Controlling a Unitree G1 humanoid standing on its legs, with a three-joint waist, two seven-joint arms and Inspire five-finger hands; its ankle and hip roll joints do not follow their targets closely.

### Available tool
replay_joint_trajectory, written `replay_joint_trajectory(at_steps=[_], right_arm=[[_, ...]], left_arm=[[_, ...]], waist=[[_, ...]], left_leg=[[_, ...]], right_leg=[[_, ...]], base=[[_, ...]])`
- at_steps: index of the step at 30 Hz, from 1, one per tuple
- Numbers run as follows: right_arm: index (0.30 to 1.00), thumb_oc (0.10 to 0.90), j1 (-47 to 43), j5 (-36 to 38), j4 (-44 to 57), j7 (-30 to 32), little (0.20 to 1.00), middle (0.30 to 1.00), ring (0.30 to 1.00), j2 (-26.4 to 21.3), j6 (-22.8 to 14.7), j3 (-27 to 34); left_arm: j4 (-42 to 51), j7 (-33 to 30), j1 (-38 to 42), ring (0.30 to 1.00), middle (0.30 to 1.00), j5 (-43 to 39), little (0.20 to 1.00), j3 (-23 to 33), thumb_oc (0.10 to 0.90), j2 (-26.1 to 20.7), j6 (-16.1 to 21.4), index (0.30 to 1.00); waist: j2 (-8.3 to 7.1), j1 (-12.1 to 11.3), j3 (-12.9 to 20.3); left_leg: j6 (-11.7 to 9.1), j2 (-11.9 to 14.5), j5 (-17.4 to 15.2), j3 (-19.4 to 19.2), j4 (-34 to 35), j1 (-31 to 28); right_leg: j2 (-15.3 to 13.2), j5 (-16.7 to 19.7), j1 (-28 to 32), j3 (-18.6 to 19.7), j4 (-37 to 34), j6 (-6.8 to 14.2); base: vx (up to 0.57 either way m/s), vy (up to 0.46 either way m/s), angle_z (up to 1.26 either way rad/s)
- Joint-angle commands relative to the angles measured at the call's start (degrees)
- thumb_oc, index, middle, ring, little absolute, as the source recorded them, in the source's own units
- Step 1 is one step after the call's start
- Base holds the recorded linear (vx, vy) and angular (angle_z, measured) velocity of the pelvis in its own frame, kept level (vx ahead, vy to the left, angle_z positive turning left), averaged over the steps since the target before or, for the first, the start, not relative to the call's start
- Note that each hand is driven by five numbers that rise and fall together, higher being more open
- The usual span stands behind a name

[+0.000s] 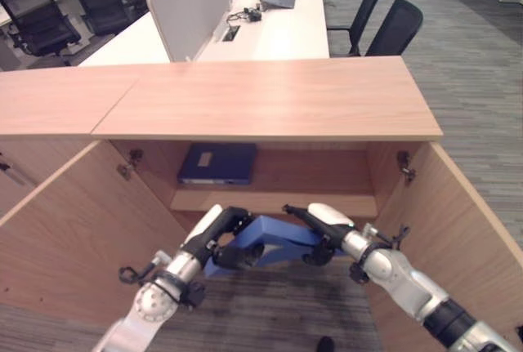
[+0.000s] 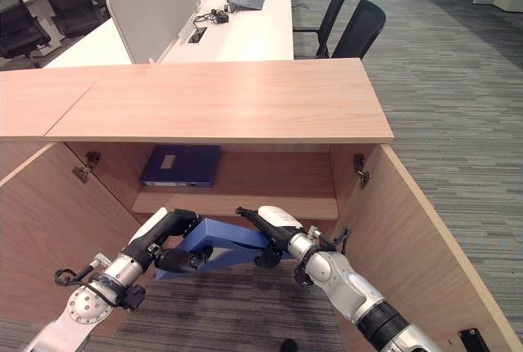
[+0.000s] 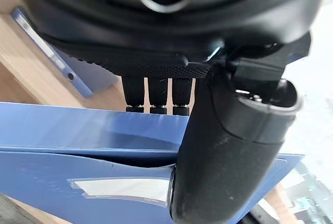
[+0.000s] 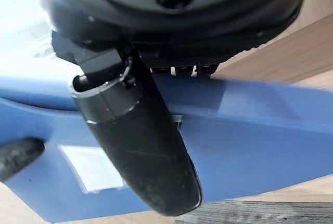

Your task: Put the empty folder in the office cabinet

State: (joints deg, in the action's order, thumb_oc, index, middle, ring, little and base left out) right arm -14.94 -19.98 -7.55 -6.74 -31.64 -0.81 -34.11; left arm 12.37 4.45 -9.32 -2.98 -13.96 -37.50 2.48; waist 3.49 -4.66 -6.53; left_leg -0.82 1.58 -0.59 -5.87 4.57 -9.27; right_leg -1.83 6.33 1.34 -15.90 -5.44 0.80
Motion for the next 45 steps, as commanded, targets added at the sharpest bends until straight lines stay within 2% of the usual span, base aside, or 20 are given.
replay_joint_trajectory(at_steps=[1, 8, 9, 10, 18, 27, 28, 29, 32, 35, 36, 39, 41, 42, 43, 45], right_arm=[[0.9, 0.8, -7.16, 4.53, 1.18, 1.63, 0.9, 0.9, 0.9, 5.39, -3.25, -3.97], [0.9, 0.8, -3.54, 10.38, -2.91, -1.01, 0.9, 0.9, 0.9, 9.13, -2.71, -6.12], [0.778, 0.718, -3.1, 10.9, -3.62, -1.25, 0.778, 0.778, 0.778, 9.48, -2.61, -6.43], [0.3, 0.4, -2.68, 11.43, -4.36, -1.46, 0.3, 0.3, 0.3, 9.92, -2.64, -6.65], [0.3, 0.4, -0.33, 16.46, -7.87, -1.23, 0.3, 0.3, 0.3, 12.19, -2.34, -6.04], [0.3, 0.4, 1.28, 16.91, -8.56, -0.82, 0.3, 0.3, 0.3, 12.05, -2.27, -5.22], [0.3, 0.4, 1.43, 16.78, -8.59, -0.8, 0.3, 0.3, 0.3, 11.73, -2.27, -4.92], [0.3, 0.4, 1.54, 16.56, -8.33, -0.83, 0.3, 0.3, 0.3, 11.44, -2.22, -4.67], [0.3, 0.4, 1.96, 16.65, -7.83, -0.98, 0.3, 0.3, 0.3, 10.87, -2.05, -4.19], [0.3, 0.4, 2.28, 16.51, -7.47, -1.24, 0.3, 0.3, 0.3, 10.23, -1.91, -3.92], [0.3, 0.4, 2.58, 16.43, -7.45, -1.38, 0.3, 0.3, 0.3, 9.83, -1.83, -3.59], [0.3, 0.4, 4.78, 15.28, -8.08, -2.26, 0.3, 0.3, 0.3, 6.97, 0.03, -0.47], [0.3, 0.4, 6.48, 14.03, -7.62, -2.72, 0.3, 0.3, 0.3, 5.19, 0.87, 1.84], [0.3, 0.4, 6.5, 14.02, -7.56, -2.74, 0.3, 0.3, 0.3, 5.15, 0.9, 1.83], [0.3, 0.4, 7.49, 13.83, -7.33, -2.8, 0.3, 0.3, 0.3, 4.14, 1.13, 3.27], [0.3, 0.4, 10.03, 12.96, -7.18, -2.71, 0.3, 0.3, 0.3, 1.27, 2.18, 6.93]], left_arm=[[9.79, -2.09, 9.13, 0.3, 0.3, -8.98, 0.3, -2.4, 0.4, -0.34, 8.32, 0.3], [11.62, -1.68, 11.22, 0.3, 0.3, -15.48, 0.3, -3.75, 0.4, 3.4, 8.36, 0.3], [12.02, -1.32, 11.24, 0.3, 0.3, -16.77, 0.3, -3.95, 0.4, 3.67, 8.34, 0.3], [12.4, -1.07, 11.16, 0.3, 0.3, -17.96, 0.3, -4.1, 0.4, 3.86, 8.28, 0.3], [13.41, 0.29, 11.41, 0.3, 0.3, -22.82, 0.3, -5.37, 0.4, 4.09, 7.95, 0.3], [13.07, 1.09, 11.21, 0.3, 0.3, -23.67, 0.3, -6.05, 0.4, 3.37, 7.53, 0.3], [12.38, 1.29, 10.93, 0.446, 0.446, -23.22, 0.446, -6.19, 0.497, 3.23, 7.21, 0.446], [11.98, 1.43, 10.62, 0.512, 0.512, -22.87, 0.512, -6.14, 0.541, 3.06, 7.13, 0.512], [10.97, 1.75, 9.67, 0.552, 0.552, -23.07, 0.552, -6.27, 0.568, 3.02, 6.56, 0.552], [10.0, 2.25, 8.55, 0.9, 0.9, -23.66, 0.9, -6.28, 0.8, 3.13, 5.94, 0.9], [8.99, 2.32, 7.82, 0.9, 0.9, -23.73, 0.9, -6.1, 0.8, 3.16, 5.42, 0.9], [-2.31, 3.27, 2.57, 0.9, 0.9, -20.14, 0.9, -4.5, 0.8, 5.01, 0.12, 0.9], [-3.68, 2.29, -1.53, 0.9, 0.9, -18.69, 0.9, -0.25, 0.8, 5.93, -0.64, 0.9], [-3.62, 2.3, -1.59, 0.9, 0.9, -18.67, 0.9, -0.21, 0.8, 5.96, -0.66, 0.9], [-4.63, 1.91, -3.11, 0.9, 0.9, -17.9, 0.9, 1.51, 0.8, 6.82, -0.92, 0.9], [-12.4, -0.49, -6.87, 0.9, 0.9, -18.36, 0.9, 4.03, 0.8, 11.76, -2.63, 0.9]], waist=[[-3.0, 0.3, 3.19], [-3.12, 0.65, 3.24], [-3.14, 0.67, 3.22], [-3.15, 0.68, 3.23], [-3.22, 0.86, 3.08], [-3.05, 1.17, 2.99], [-2.98, 1.2, 3.01], [-2.93, 1.16, 3.03], [-2.87, 1.1, 2.92], [-2.79, 1.1, 2.85], [-2.79, 1.02, 2.8], [-2.44, 0.89, 2.32], [-2.37, 0.62, 1.9], [-2.4, 0.72, 2.0], [-2.42, 0.65, 1.93], [-2.54, 0.38, 1.39]], left_leg=[[-1.66, -0.11, -4.04, 2.44, 0.43, 1.02], [-1.75, -0.14, -4.17, 2.48, 0.43, 0.84], [-1.76, -0.14, -4.19, 2.49, 0.43, 0.81], [-1.77, -0.12, -4.17, 2.49, 0.43, 0.81], [-1.98, 0.04, -4.01, 2.29, 0.43, 0.69], [-2.16, 0.18, -4.03, 2.5, 0.43, 0.62], [-2.21, 0.21, -4.04, 2.55, 0.43, 0.56], [-2.25, 0.21, -4.04, 2.61, 0.43, 0.52], [-2.33, 0.2, -3.99, 2.86, 0.43, 0.43], [-2.38, 0.23, -3.9, 3.07, 0.43, 0.42], [-2.43, 0.28, -3.81, 3.09, 0.43, 0.43], [-2.62, 0.59, -3.12, 3.45, 0.43, 0.89], [-2.83, 0.92, -2.88, 3.72, 0.43, 1.01], [-2.79, 0.85, -2.69, 3.78, 0.43, 1.21], [-2.91, 0.99, -2.43, 3.99, 0.43, 1.49], [-3.36, 1.83, -1.79, 4.69, 0.43, 1.85]], right_leg=[[-4.42, -7.76, 7.21, -0.87, 0.44, 5.56], [-4.35, -8.01, 7.49, -0.93, 0.44, 5.43], [-4.33, -8.01, 7.54, -0.96, 0.44, 5.41], [-4.32, -8.03, 7.57, -0.97, 0.44, 5.41], [-4.08, -8.12, 7.64, -0.94, 0.44, 5.35], [-4.04, -8.29, 7.84, -1.03, 0.44, 5.28], [-4.04, -8.39, 7.93, -1.18, 0.44, 5.27], [-4.04, -8.46, 8.02, -1.22, 0.44, 5.22], [-4.07, -8.59, 8.28, -1.45, 0.44, 5.16], [-4.01, -8.66, 8.43, -1.59, 0.44, 5.12], [-3.99, -8.69, 8.45, -1.74, 0.44, 5.08], [-3.72, -8.68, 8.23, -2.23, 0.44, 4.77], [-3.35, -8.92, 8.17, -2.49, 0.44, 4.51], [-3.41, -8.8, 8.01, -2.55, 0.44, 4.51], [-3.28, -8.87, 7.8, -2.77, 0.44, 4.37], [-2.53, -9.48, 7.69, -3.21, 0.44, 3.8]], base=[[0.0, 0.0, 0.0], [0.0, 0.0, 0.0], [0.0, 0.0, 0.0], [0.0, 0.0, 0.0], [0.0, 0.0, 0.0], [0.0, 0.0, 0.0], [0.0, 0.0, 0.0], [0.0, 0.0, 0.0], [0.01, -0.011, 0.01], [0.0, -0.006, 0.01], [0.01, -0.037, 0.02], [0.0, -0.046, 0.04], [-0.01, -0.056, 0.05], [0.0, -0.059, 0.02], [0.0, -0.093, 0.14], [0.01, -0.164, 0.23]])
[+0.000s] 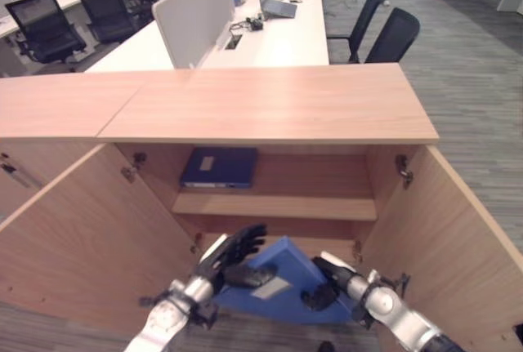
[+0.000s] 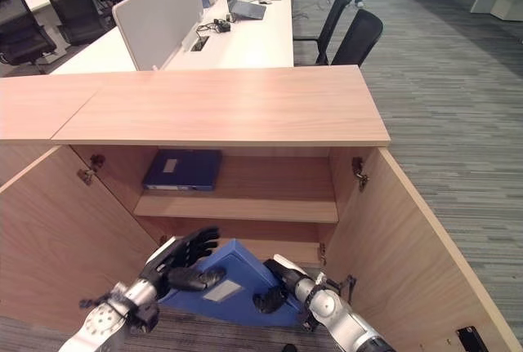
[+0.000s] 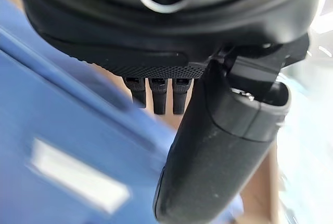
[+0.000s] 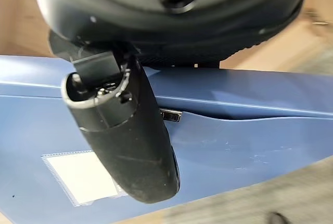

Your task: Put the empty folder in the office cabinet

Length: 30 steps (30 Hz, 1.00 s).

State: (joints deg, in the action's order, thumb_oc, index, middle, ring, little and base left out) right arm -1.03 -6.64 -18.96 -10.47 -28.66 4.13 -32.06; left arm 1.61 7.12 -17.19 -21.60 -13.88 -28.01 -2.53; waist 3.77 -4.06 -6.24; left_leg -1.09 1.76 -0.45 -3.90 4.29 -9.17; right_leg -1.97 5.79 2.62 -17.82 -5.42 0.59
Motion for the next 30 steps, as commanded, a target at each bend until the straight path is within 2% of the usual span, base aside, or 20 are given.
replay_joint_trajectory(at_steps=[1, 3, 4, 5, 8, 11, 12, 13, 14, 15, 17, 20, 21, 22, 23, 24, 25, 27, 29, 30], right_arm=[[0.3, 0.4, -2.72, -1.42, 4.37, 1.18, 0.3, 0.3, 0.3, -3.42, -2.07, 6.75], [0.3, 0.4, -2.84, -1.8, 4.48, 1.37, 0.3, 0.3, 0.3, -4.17, -1.81, 7.38], [0.3, 0.4, -3.2, -1.98, 5.17, 2.08, 0.3, 0.3, 0.3, -5.3, -1.35, 8.69], [0.3, 0.4, -3.19, -2.03, 5.29, 2.47, 0.3, 0.3, 0.3, -5.59, -1.06, 9.2], [0.3, 0.4, -4.04, -1.96, 4.41, 3.95, 0.3, 0.3, 0.3, -6.29, -0.13, 10.06], [0.3, 0.4, -4.89, -2.13, 4.06, 4.82, 0.3, 0.3, 0.3, -6.28, 0.39, 10.29], [0.3, 0.4, -5.76, -1.48, 3.67, 5.83, 0.3, 0.3, 0.3, -5.98, 0.51, 10.29], [0.3, 0.4, -5.78, -1.48, 3.66, 5.84, 0.3, 0.3, 0.3, -5.98, 0.51, 10.27], [0.3, 0.4, -7.24, -1.09, 3.33, 7.26, 0.3, 0.3, 0.3, -5.97, 0.71, 10.12], [0.3, 0.4, -7.46, -0.97, 3.26, 7.63, 0.3, 0.3, 0.3, -5.93, 0.83, 10.13], [0.3, 0.4, -7.52, -0.95, 3.03, 8.01, 0.3, 0.3, 0.3, -5.91, 0.78, 10.22], [0.3, 0.4, -6.56, -1.89, 3.34, 8.75, 0.3, 0.3, 0.3, -4.98, 0.82, 11.35], [0.3, 0.4, -6.56, -1.89, 3.35, 8.74, 0.3, 0.3, 0.3, -4.99, 0.83, 11.36], [0.3, 0.4, -6.22, -2.41, 3.54, 8.67, 0.3, 0.3, 0.3, -4.5, 0.81, 11.49], [0.3, 0.4, -5.65, -2.7, 4.11, 8.94, 0.3, 0.3, 0.3, -3.24, 1.0, 11.62], [0.3, 0.4, -5.2, -2.83, 4.23, 8.95, 0.3, 0.3, 0.3, -2.52, 1.11, 11.68], [0.3, 0.4, -5.21, -2.83, 4.23, 8.95, 0.3, 0.3, 0.3, -2.52, 1.11, 11.68], [0.3, 0.4, -4.94, -4.17, 4.3, 8.44, 0.3, 0.3, 0.3, -0.32, 1.29, 10.37], [0.3, 0.4, -7.09, -4.89, 3.39, 7.61, 0.3, 0.3, 0.3, 0.79, 1.07, 8.4], [0.3, 0.4, -7.09, -4.89, 3.39, 7.61, 0.3, 0.3, 0.3, 0.79, 1.07, 8.4]], left_arm=[[-5.8, -4.3, -0.79, 0.9, 0.9, -0.31, 0.9, 5.11, 0.8, 4.85, 1.34, 0.9], [-6.92, -4.97, -1.23, 0.9, 0.9, -0.85, 0.9, 5.47, 0.8, 5.58, 0.98, 0.9], [-8.45, -6.89, -2.24, 0.9, 0.9, -2.06, 0.9, 6.66, 0.8, 7.23, 0.2, 0.9], [-9.01, -7.62, -2.64, 0.9, 0.9, -2.39, 0.9, 6.9, 0.8, 8.13, -0.07, 0.9], [-10.71, -8.89, -3.42, 0.9, 0.9, -4.43, 0.9, 6.27, 0.8, 10.47, -0.95, 0.9], [-11.28, -10.22, -4.0, 0.9, 0.9, -6.9, 0.9, 6.08, 0.8, 11.16, -1.48, 0.9], [-11.45, -11.46, -4.65, 0.9, 0.9, -9.28, 0.9, 5.52, 0.8, 11.36, -1.81, 0.9], [-11.45, -11.47, -4.65, 0.9, 0.9, -9.28, 0.9, 5.53, 0.8, 11.37, -1.81, 0.9], [-10.95, -13.17, -4.86, 0.9, 0.9, -12.07, 0.9, 5.16, 0.8, 11.72, -1.68, 0.9], [-10.9, -13.57, -4.59, 0.9, 0.9, -12.92, 0.9, 5.08, 0.8, 11.76, -1.51, 0.9], [-11.17, -14.08, -4.27, 0.9, 0.9, -13.22, 0.9, 5.01, 0.8, 11.86, -1.26, 0.9], [-11.69, -15.59, -4.41, 0.9, 0.9, -13.87, 0.9, 6.13, 0.8, 12.53, -0.62, 0.9], [-11.69, -15.59, -4.41, 0.9, 0.9, -13.87, 0.9, 6.12, 0.8, 12.53, -0.62, 0.9], [-12.58, -15.72, -4.58, 0.9, 0.9, -14.34, 0.9, 6.31, 0.8, 12.98, -0.43, 0.9], [-15.6, -15.83, -4.21, 0.9, 0.9, -17.17, 0.9, 5.6, 0.8, 13.54, -0.07, 0.9], [-17.83, -15.59, -3.93, 0.9, 0.9, -18.17, 0.9, 4.9, 0.8, 13.29, -0.05, 0.9], [-17.85, -15.59, -3.91, 0.9, 0.9, -18.17, 0.9, 4.9, 0.8, 13.29, -0.04, 0.9], [-26.93, -14.62, -1.01, 0.9, 0.9, -21.0, 0.9, 4.16, 0.8, 13.05, -1.13, 0.9], [-39.15, -12.33, 2.19, 0.9, 0.9, -19.05, 0.9, 3.7, 0.8, 13.69, -2.8, 0.9], [-39.15, -12.33, 2.19, 0.9, 0.9, -19.05, 0.9, 3.7, 0.8, 13.69, -2.79, 0.9]], waist=[[-2.71, -0.2, 0.73], [-2.77, -0.2, 0.38], [-3.34, -0.54, -1.81], [-3.46, -0.75, -2.53], [-3.11, -1.22, -3.98], [-3.45, -1.37, -4.14], [-3.18, -1.1, -3.76], [-3.2, -1.1, -3.74], [-2.08, -0.6, -3.57], [-1.66, -0.22, -3.56], [-1.38, 0.05, -3.58], [1.26, 0.21, -2.55], [1.32, 0.23, -2.45], [1.75, -0.09, -1.99], [1.7, -0.14, -1.94], [1.3, -0.02, -2.05], [1.32, -0.02, -1.91], [0.21, 0.22, -2.09], [-0.26, 0.09, -2.35], [-0.26, 0.08, -2.33]], left_leg=[[-3.31, 2.47, -1.18, 2.83, 0.71, 1.86], [-3.47, 2.81, -0.28, 2.81, 0.42, 2.37], [-4.14, 2.53, -2.04, 2.72, -8.86, 7.13], [-4.56, 2.31, -2.19, 2.69, -13.42, 9.33], [-4.79, 3.25, 0.51, 2.34, -19.84, 13.71], [-4.37, 3.93, 0.91, 2.9, -16.0, 14.68], [-4.39, 5.15, 3.48, 4.45, -10.76, 15.26], [-4.4, 5.14, 3.59, 4.44, -10.57, 15.19], [-5.29, 7.64, 8.69, 6.25, -1.73, 16.5], [-5.64, 8.57, 9.19, 5.87, 0.71, 17.16], [-6.01, 9.15, 8.87, 5.07, 0.71, 18.68], [-7.25, 9.96, 9.77, 4.27, 0.71, 18.93], [-7.25, 10.01, 9.84, 4.33, 0.71, 19.1], [-7.03, 9.09, 9.54, 4.86, 0.71, 18.35], [-6.09, 7.35, 8.95, 3.72, 0.28, 17.2], [-5.09, 6.06, 7.14, 2.54, -3.63, 18.84], [-5.08, 6.08, 7.13, 2.58, -3.74, 19.07], [-2.87, 3.13, 2.25, -1.18, -9.93, 21.88], [-1.65, 1.99, -0.01, -3.02, -12.15, 23.59], [-1.65, 2.0, -0.01, -3.02, -12.16, 23.62]], right_leg=[[-1.69, -9.54, 6.26, -1.18, 0.42, 3.46], [-1.42, -9.98, 6.04, -1.1, 0.42, 3.08], [-1.49, -10.18, 6.1, -1.12, 0.42, 2.09], [-1.42, -10.37, 6.16, -1.29, 0.42, 1.65], [-1.05, -11.41, 6.9, -1.78, 0.42, 0.86], [-1.66, -11.49, 7.02, -1.6, 0.42, 1.4], [-2.12, -11.48, 6.62, -0.72, 0.42, 2.12], [-2.13, -11.48, 6.6, -0.72, 0.42, 2.11], [-2.1, -11.94, 6.15, 0.67, 0.42, 2.7], [-2.23, -12.28, 6.16, 1.02, 0.42, 2.97], [-2.41, -12.47, 6.25, 1.19, 0.42, 3.22], [-3.51, -13.49, 8.03, 3.24, 0.42, 4.99], [-3.44, -13.43, 7.9, 3.22, 0.42, 4.98], [-5.01, -12.8, 8.24, 3.67, 0.42, 5.88], [-8.62, -11.88, 8.57, 4.72, 0.42, 7.74], [-10.78, -11.1, 8.6, 4.74, 0.42, 8.81], [-10.76, -11.06, 8.42, 4.73, 0.42, 8.81], [-16.15, -7.68, 6.16, 4.88, 0.84, 10.41], [-18.29, -5.27, 2.74, 5.11, 2.09, 10.85], [-18.29, -5.27, 2.7, 5.13, 2.1, 10.85]], base=[[0.01, -0.156, 0.16], [-0.04, -0.126, 0.15], [-0.12, -0.142, 0.11], [-0.14, -0.174, 0.02], [-0.03, -0.059, -0.05], [0.06, 0.037, -0.04], [0.11, 0.083, -0.12], [0.16, 0.19, -0.08], [0.12, 0.179, -0.01], [0.12, 0.179, -0.04], [0.1, 0.141, -0.06], [0.32, 0.377, -0.23], [0.25, 0.328, -0.68], [0.32, 0.503, -0.82], [0.41, 0.679, -0.49], [0.28, 0.495, -0.37], [0.18, 0.333, -0.5], [0.23, 0.481, -0.98], [0.16, 0.394, -0.53], [0.11, 0.337, -0.4]])
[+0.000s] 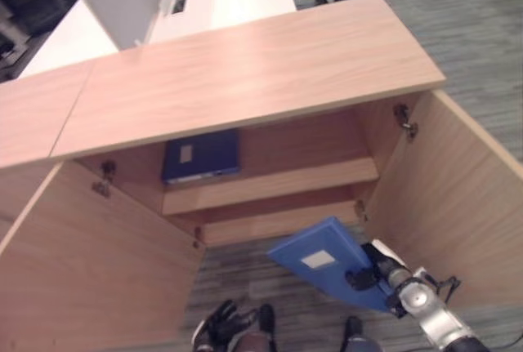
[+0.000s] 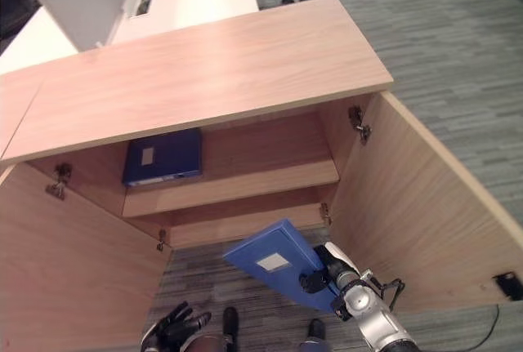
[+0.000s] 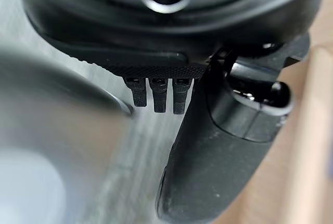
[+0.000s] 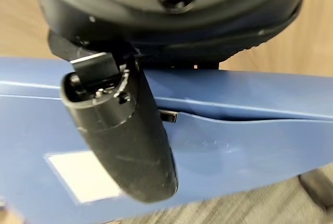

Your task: Put the empty folder in the office cabinet

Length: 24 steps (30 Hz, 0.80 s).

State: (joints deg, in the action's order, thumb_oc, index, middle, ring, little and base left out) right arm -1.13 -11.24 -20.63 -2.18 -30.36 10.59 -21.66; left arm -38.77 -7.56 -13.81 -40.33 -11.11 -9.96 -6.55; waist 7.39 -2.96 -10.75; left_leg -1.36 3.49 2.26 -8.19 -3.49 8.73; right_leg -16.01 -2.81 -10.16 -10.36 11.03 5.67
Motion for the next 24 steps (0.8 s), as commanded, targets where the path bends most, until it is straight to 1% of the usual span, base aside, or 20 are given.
replay_joint_trajectory(at_steps=[1, 2, 3, 4, 5, 6, 7, 9, 12, 14, 15, 16, 17, 18, 19, 20, 21, 22, 23, 24], right_arm=[[0.3, 0.4, -8.72, -0.14, 5.02, -1.93, 0.3, 0.3, 0.3, 3.93, -5.53, -4.41], [0.3, 0.4, -8.74, -0.14, 5.01, -1.92, 0.3, 0.3, 0.3, 3.93, -5.54, -4.42], [0.3, 0.4, -11.06, 0.08, 4.12, -2.9, 0.3, 0.3, 0.3, 5.3, -5.92, -6.99], [0.3, 0.4, -11.14, 0.08, 4.08, -2.89, 0.3, 0.3, 0.3, 5.33, -5.93, -7.02], [0.3, 0.4, -12.22, 0.35, 3.9, -3.98, 0.3, 0.3, 0.3, 6.19, -6.17, -8.44], [0.3, 0.4, -12.07, 2.75, 4.7, -5.11, 0.3, 0.3, 0.3, 6.85, -6.13, -8.53], [0.3, 0.4, -12.07, 2.75, 4.7, -5.11, 0.3, 0.3, 0.3, 6.86, -6.13, -8.53], [0.3, 0.4, -11.9, 6.23, 5.9, -5.79, 0.3, 0.3, 0.3, 6.93, -6.37, -8.2], [0.3, 0.4, -12.11, 7.39, 6.26, -5.49, 0.3, 0.3, 0.3, 6.43, -6.62, -7.43], [0.3, 0.4, -11.87, 9.9, 6.3, -5.03, 0.3, 0.3, 0.3, 6.89, -6.91, -6.45], [0.3, 0.4, -11.87, 9.92, 6.31, -5.03, 0.3, 0.3, 0.3, 6.89, -6.9, -6.43], [0.3, 0.4, -11.32, 12.4, 6.37, -4.92, 0.3, 0.3, 0.3, 7.28, -7.07, -5.68], [0.3, 0.4, -10.36, 17.51, 6.64, -5.02, 0.3, 0.3, 0.3, 8.37, -7.33, -4.66], [0.3, 0.4, -9.82, 20.6, 6.67, -4.97, 0.3, 0.3, 0.3, 9.03, -7.49, -4.06], [0.3, 0.4, -8.33, 25.83, 6.84, -5.16, 0.3, 0.3, 0.3, 10.15, -7.85, -2.91], [0.3, 0.4, -6.24, 30.43, 7.25, -5.81, 0.3, 0.3, 0.3, 10.99, -7.78, -2.09], [0.3, 0.4, -5.26, 32.51, 7.67, -6.08, 0.3, 0.3, 0.3, 11.17, -7.8, -1.73], [0.3, 0.4, -4.16, 34.19, 8.19, -6.65, 0.3, 0.3, 0.3, 11.24, -7.48, -1.39], [0.3, 0.4, -3.32, 35.23, 8.76, -6.72, 0.3, 0.3, 0.3, 11.41, -7.52, -1.35], [0.3, 0.4, -1.79, 37.63, 9.63, -6.9, 0.3, 0.3, 0.3, 11.43, -8.44, -1.14]], left_arm=[[-8.04, 4.35, 0.91, 0.9, 0.9, 1.67, 0.9, 1.79, 0.8, -3.05, -0.43, 0.9], [-8.08, 4.37, 0.95, 0.9, 0.9, 1.68, 0.9, 1.81, 0.8, -3.04, -0.41, 0.9], [-15.6, 6.73, 1.89, 0.9, 0.9, 5.97, 0.9, 3.23, 0.8, -2.7, -1.18, 0.9], [-15.71, 6.79, 1.97, 0.9, 0.9, 6.02, 0.9, 3.31, 0.8, -2.69, -1.14, 0.9], [-20.88, 7.98, 2.52, 0.9, 0.9, 10.43, 0.9, 5.38, 0.8, -3.18, -1.66, 0.9], [-23.57, 9.44, 2.41, 0.9, 0.9, 13.81, 0.9, 7.97, 0.8, -3.68, -1.36, 0.9], [-23.57, 9.44, 2.42, 0.9, 0.9, 13.81, 0.9, 7.97, 0.8, -3.68, -1.36, 0.9], [-23.62, 10.58, 3.13, 0.9, 0.9, 15.86, 0.9, 8.09, 0.8, -4.6, -0.66, 0.9], [-22.06, 10.12, 4.02, 0.9, 0.9, 17.84, 0.9, 7.94, 0.8, -5.77, 0.61, 0.9], [-23.0, 9.1, 5.37, 0.9, 0.9, 20.57, 0.9, 8.43, 0.8, -6.5, 1.18, 0.9], [-23.03, 9.11, 5.4, 0.9, 0.9, 20.59, 0.9, 8.43, 0.8, -6.51, 1.19, 0.9], [-23.95, 9.06, 5.82, 0.9, 0.9, 21.88, 0.9, 8.79, 0.8, -6.45, 1.44, 0.9], [-27.01, 8.56, 6.7, 0.9, 0.9, 23.9, 0.9, 9.5, 0.8, -6.19, 1.46, 0.9], [-28.61, 8.14, 7.26, 0.9, 0.9, 24.62, 0.9, 10.13, 0.8, -6.04, 1.46, 0.9], [-31.25, 7.25, 7.83, 0.9, 0.9, 26.53, 0.9, 11.45, 0.8, -5.97, 1.51, 0.9], [-33.76, 6.24, 7.82, 0.9, 0.9, 29.61, 0.9, 12.24, 0.8, -5.94, 1.23, 0.9], [-34.93, 5.54, 7.61, 0.9, 0.9, 31.58, 0.9, 12.46, 0.8, -6.02, 1.01, 0.9], [-35.98, 5.22, 7.51, 0.9, 0.9, 33.65, 0.9, 12.6, 0.8, -6.18, 0.62, 0.9], [-36.77, 5.09, 7.64, 0.9, 0.9, 35.01, 0.9, 12.57, 0.8, -6.34, 0.34, 0.9], [-37.58, 4.4, 8.34, 0.9, 0.9, 36.48, 0.9, 12.55, 0.8, -7.03, 0.63, 0.9]], waist=[[-4.32, -1.66, 1.4], [-4.33, -1.7, 1.41], [-4.98, -3.03, 0.73], [-5.02, -3.03, 0.7], [-5.97, -4.23, 0.32], [-7.65, -4.75, -0.54], [-7.65, -4.76, -0.55], [-8.95, -4.7, -1.55], [-10.0, -4.82, -1.61], [-10.49, -4.96, -0.96], [-10.52, -4.98, -0.92], [-10.76, -5.15, -0.44], [-11.14, -5.33, -0.01], [-11.39, -5.41, 0.29], [-11.7, -5.49, 0.83], [-11.71, -5.41, 1.56], [-11.22, -5.41, 2.07], [-10.56, -5.08, 2.3], [-10.13, -4.82, 2.21], [-9.37, -3.51, 1.83]], left_leg=[[-0.05, 0.15, -4.96, -1.06, -6.13, 6.56], [-0.04, 0.16, -4.99, -1.11, -6.16, 6.58], [0.39, 0.84, -7.48, -3.22, -6.58, 6.04], [0.42, 0.82, -7.51, -3.25, -6.59, 6.05], [0.94, 1.28, -8.81, -5.78, -6.52, 5.22], [1.91, 0.72, -10.21, -8.09, -7.19, 4.14], [1.92, 0.72, -10.21, -8.1, -7.19, 4.12], [2.34, 0.07, -11.11, -8.66, -8.19, 4.84], [2.57, -0.69, -11.55, -8.68, -8.28, 6.03], [2.81, -1.53, -11.41, -8.58, -7.04, 6.33], [2.83, -1.56, -11.39, -8.6, -7.0, 6.36], [2.93, -1.95, -11.51, -8.53, -6.87, 6.63], [3.07, -2.44, -11.79, -8.51, -6.95, 6.67], [3.08, -2.7, -11.85, -8.4, -6.83, 6.61], [3.39, -3.4, -11.98, -7.94, -6.68, 6.42], [3.9, -4.53, -11.47, -6.77, -4.63, 4.73], [4.45, -5.68, -10.92, -6.08, -2.78, 3.1], [5.34, -6.98, -10.39, -5.01, -0.58, 1.17], [6.08, -7.99, -9.99, -4.18, 1.57, -0.79], [7.0, -8.75, -8.91, -1.46, 4.08, -2.68]], right_leg=[[-5.55, 6.2, 12.52, -4.08, -12.93, 5.6], [-5.56, 6.2, 12.46, -4.02, -12.91, 5.6], [-6.56, 8.81, 10.68, -8.69, -11.22, 5.46], [-6.59, 8.84, 10.66, -8.66, -11.23, 5.48], [-7.58, 11.6, 10.02, -14.21, -11.2, 5.83], [-8.98, 17.1, 9.91, -17.99, -12.01, 7.52], [-8.99, 17.1, 9.91, -17.99, -12.02, 7.53], [-9.42, 20.59, 9.08, -17.85, -12.76, 8.45], [-9.59, 22.37, 8.37, -18.25, -13.65, 9.13], [-9.76, 23.94, 7.43, -18.17, -13.95, 9.33], [-9.79, 23.95, 7.35, -18.14, -13.94, 9.33], [-10.06, 24.46, 7.21, -18.34, -13.81, 9.33], [-10.58, 24.78, 7.2, -18.83, -13.44, 9.33], [-10.87, 25.1, 7.25, -19.11, -13.27, 9.33], [-11.75, 25.6, 7.61, -19.42, -12.3, 9.33], [-13.23, 27.53, 8.05, -18.62, -9.93, 9.33], [-14.81, 29.69, 8.15, -18.06, -7.4, 9.33], [-16.42, 30.86, 7.96, -16.87, -4.12, 9.33], [-17.55, 30.73, 7.47, -15.29, -1.18, 9.33], [-16.29, 29.39, 5.05, -8.73, 4.22, 8.48]], base=[[0.05, 0.188, -0.3], [0.12, 0.351, -0.5], [0.07, 0.166, -0.79], [0.12, 0.312, -1.33], [0.11, 0.274, -1.17], [0.11, 0.273, -1.09], [0.07, 0.156, -0.92], [0.0, 0.077, -0.67], [-0.01, 0.048, -0.07], [-0.01, 0.015, -0.02], [0.0, 0.037, -0.03], [0.02, 0.036, -0.1], [0.03, 0.045, -0.08], [0.04, 0.069, -0.01], [0.08, 0.12, 0.14], [0.12, 0.198, 0.21], [0.14, 0.276, 0.33], [0.14, 0.289, 0.75], [0.12, 0.282, 0.75], [0.06, 0.166, 0.72]])
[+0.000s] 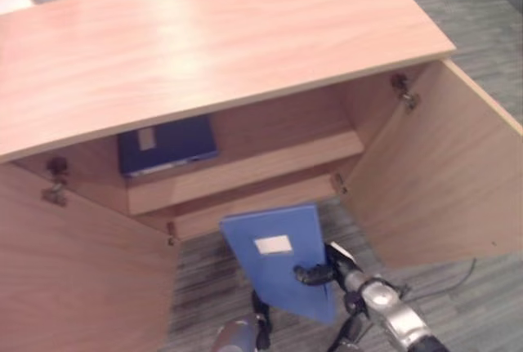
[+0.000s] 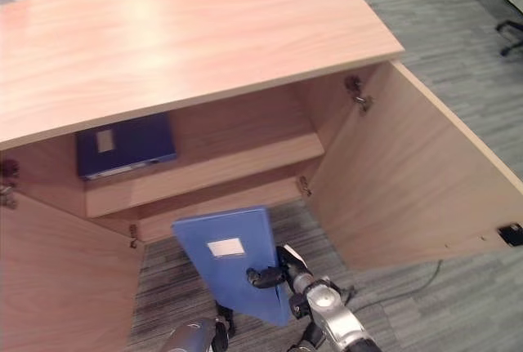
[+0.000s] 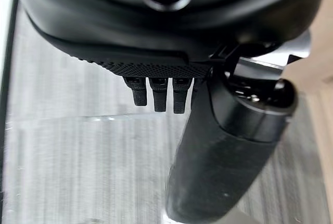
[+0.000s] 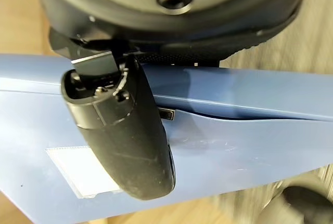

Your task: Put the empty folder in the office cabinet

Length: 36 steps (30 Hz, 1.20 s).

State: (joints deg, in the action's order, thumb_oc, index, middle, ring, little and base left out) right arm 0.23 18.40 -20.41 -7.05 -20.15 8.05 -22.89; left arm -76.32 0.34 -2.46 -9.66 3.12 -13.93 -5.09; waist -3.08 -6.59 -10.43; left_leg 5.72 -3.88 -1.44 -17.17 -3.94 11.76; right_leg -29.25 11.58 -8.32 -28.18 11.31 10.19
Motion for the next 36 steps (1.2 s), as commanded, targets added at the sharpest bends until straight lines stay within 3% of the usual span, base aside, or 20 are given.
replay_joint_trajectory(at_steps=[1, 2, 4, 5, 7, 8, 12, 20, 24, 25, 27, 28, 36], right_arm=[[0.3, 0.4, -3.15, 8.01, 9.41, -2.03, 0.3, 0.3, 0.3, 1.21, -5.9, 0.09], [0.3, 0.4, -2.93, 9.88, 9.94, -2.24, 0.3, 0.3, 0.3, 1.47, -6.4, -0.17], [0.3, 0.4, -3.45, 12.14, 9.6, -2.08, 0.3, 0.3, 0.3, 1.99, -7.06, -0.57], [0.3, 0.4, -4.37, 14.91, 9.65, -2.11, 0.3, 0.3, 0.3, 2.26, -7.36, -1.23], [0.3, 0.4, -5.45, 16.54, 9.37, -1.75, 0.3, 0.3, 0.3, 2.04, -7.91, -2.17], [0.3, 0.4, -5.9, 16.68, 9.06, -1.58, 0.3, 0.3, 0.3, 1.96, -7.9, -2.35], [0.3, 0.4, -4.31, 20.25, 9.94, -2.07, 0.3, 0.3, 0.3, 1.84, -7.6, -1.79], [0.3, 0.4, -1.7, 32.89, 12.59, -2.32, 0.3, 0.3, 0.3, 1.37, -7.5, 1.84], [0.3, 0.4, -2.37, 41.07, 12.79, 0.5, 0.3, 0.3, 0.3, 3.0, -10.96, 7.9], [0.3, 0.4, -4.45, 45.8, 11.24, 3.68, 0.3, 0.3, 0.3, 4.79, -13.51, 12.73], [0.3, 0.4, -5.2, 47.54, 10.59, 4.31, 0.3, 0.3, 0.3, 5.76, -13.97, 14.35], [0.3, 0.4, -7.83, 52.05, 9.32, 5.59, 0.3, 0.3, 0.3, 7.57, -16.53, 17.41], [0.3, 0.4, -14.3, 61.72, 4.29, 9.1, 0.3, 0.3, 0.3, 11.46, -24.69, 27.82]], left_arm=[[-0.04, -3.5, -3.01, 0.9, 0.9, 5.82, 0.9, -1.68, 0.8, -3.05, -0.83, 0.9], [-0.38, -4.03, -2.58, 0.9, 0.9, 6.04, 0.9, -1.38, 0.8, -3.31, -0.81, 0.9], [-0.92, -4.77, -1.59, 0.9, 0.9, 6.29, 0.9, -0.91, 0.8, -3.75, -0.76, 0.9], [-1.28, -5.93, 0.1, 0.9, 0.9, 5.16, 0.9, -0.55, 0.8, -4.09, -0.35, 0.9], [-1.77, -6.45, 2.03, 0.9, 0.9, 4.22, 0.9, -0.27, 0.8, -4.22, -0.35, 0.9], [-1.96, -6.57, 2.71, 0.9, 0.9, 3.97, 0.9, -0.1, 0.8, -4.17, -0.45, 0.9], [-2.65, -6.94, 2.48, 0.9, 0.9, 5.67, 0.9, 0.57, 0.8, -4.38, -0.28, 0.9], [-3.93, -7.64, -0.19, 0.9, 0.9, 6.54, 0.9, 1.85, 0.8, -4.57, -0.75, 0.9], [-3.98, -8.21, -2.13, 0.9, 0.9, 5.57, 0.9, 2.73, 0.8, -3.99, -0.76, 0.9], [-3.58, -8.84, -3.1, 0.9, 0.9, 4.63, 0.9, 2.76, 0.8, -3.17, -0.71, 0.9], [-3.4, -9.09, -3.41, 0.9, 0.9, 4.25, 0.9, 2.59, 0.8, -2.99, -0.59, 0.9], [-2.95, -9.75, -3.51, 0.9, 0.9, 3.02, 0.9, 2.08, 0.8, -2.8, -0.39, 0.9], [-3.22, -11.4, -2.6, 0.9, 0.9, 1.42, 0.9, -0.25, 0.8, -2.7, 0.17, 0.9]], waist=[[1.05, -0.02, 1.53], [1.34, 0.55, 1.28], [1.84, 1.27, 1.05], [1.86, 2.38, 0.1], [0.84, 3.37, -1.33], [0.55, 3.5, -1.7], [-0.7, 3.23, -0.82], [-0.58, 3.31, 2.06], [-0.16, 3.3, 2.62], [0.34, 3.13, 2.28], [0.51, 3.06, 2.22], [1.0, 2.88, 1.54], [2.3, 2.91, -0.93]], left_leg=[[-0.08, -1.4, -5.16, 7.37, 4.66, -5.73], [-0.14, -1.04, -4.13, 8.28, 6.1, -6.67], [-0.92, 0.48, -2.66, 8.68, 7.05, -6.97], [-1.85, 1.63, -1.65, 9.85, 7.5, -7.46], [-2.28, 0.61, -0.96, 11.61, 7.26, -8.18], [-2.49, -0.04, -1.12, 12.52, 7.58, -8.96], [-3.04, -1.78, -2.15, 15.53, 7.41, -10.89], [-5.53, 1.93, -1.94, 16.86, 8.94, -12.77], [-6.54, 3.28, -2.04, 16.96, 8.94, -12.86], [-6.86, 3.77, -1.99, 17.1, 8.94, -12.79], [-6.94, 3.82, -1.83, 17.26, 8.94, -12.35], [-7.21, 4.08, -1.51, 17.54, 8.94, -11.56], [-7.67, 4.49, -0.45, 18.8, 8.94, -8.39]], right_leg=[[-3.1, 14.88, 2.91, 9.37, 4.2, 3.96], [-0.18, 9.77, 0.84, 12.53, 4.83, 2.34], [5.61, 0.05, -2.69, 14.97, 3.37, 0.05], [12.86, -7.04, -6.7, 17.73, -0.44, -1.63], [19.33, -5.59, -10.03, 22.34, -5.85, -1.66], [20.9, -4.55, -11.16, 23.29, -7.64, -1.22], [20.95, -3.1, -7.26, 22.21, -11.12, -1.2], [22.12, -4.56, -2.36, 18.25, -14.32, -2.49], [22.71, -5.61, -1.17, 17.59, -15.05, -3.08], [22.96, -5.94, -0.68, 17.36, -15.32, -3.31], [22.98, -6.07, -0.91, 17.31, -15.3, -3.42], [23.03, -6.27, -1.37, 17.14, -15.09, -3.69], [23.3, -7.02, -3.84, 16.44, -14.05, -4.32]], base=[[0.01, 0.092, 0.4], [-0.02, 0.003, 0.55], [-0.03, -0.11, 0.49], [-0.01, -0.231, 0.25], [0.0, -0.2, 0.29], [0.07, -0.124, 0.72], [0.19, -0.1, 0.97], [0.15, -0.122, 0.33], [0.09, -0.089, 0.14], [0.05, -0.08, -0.11], [0.02, -0.064, -0.06], [-0.01, -0.068, 0.03], [-0.01, -0.039, 0.09]])
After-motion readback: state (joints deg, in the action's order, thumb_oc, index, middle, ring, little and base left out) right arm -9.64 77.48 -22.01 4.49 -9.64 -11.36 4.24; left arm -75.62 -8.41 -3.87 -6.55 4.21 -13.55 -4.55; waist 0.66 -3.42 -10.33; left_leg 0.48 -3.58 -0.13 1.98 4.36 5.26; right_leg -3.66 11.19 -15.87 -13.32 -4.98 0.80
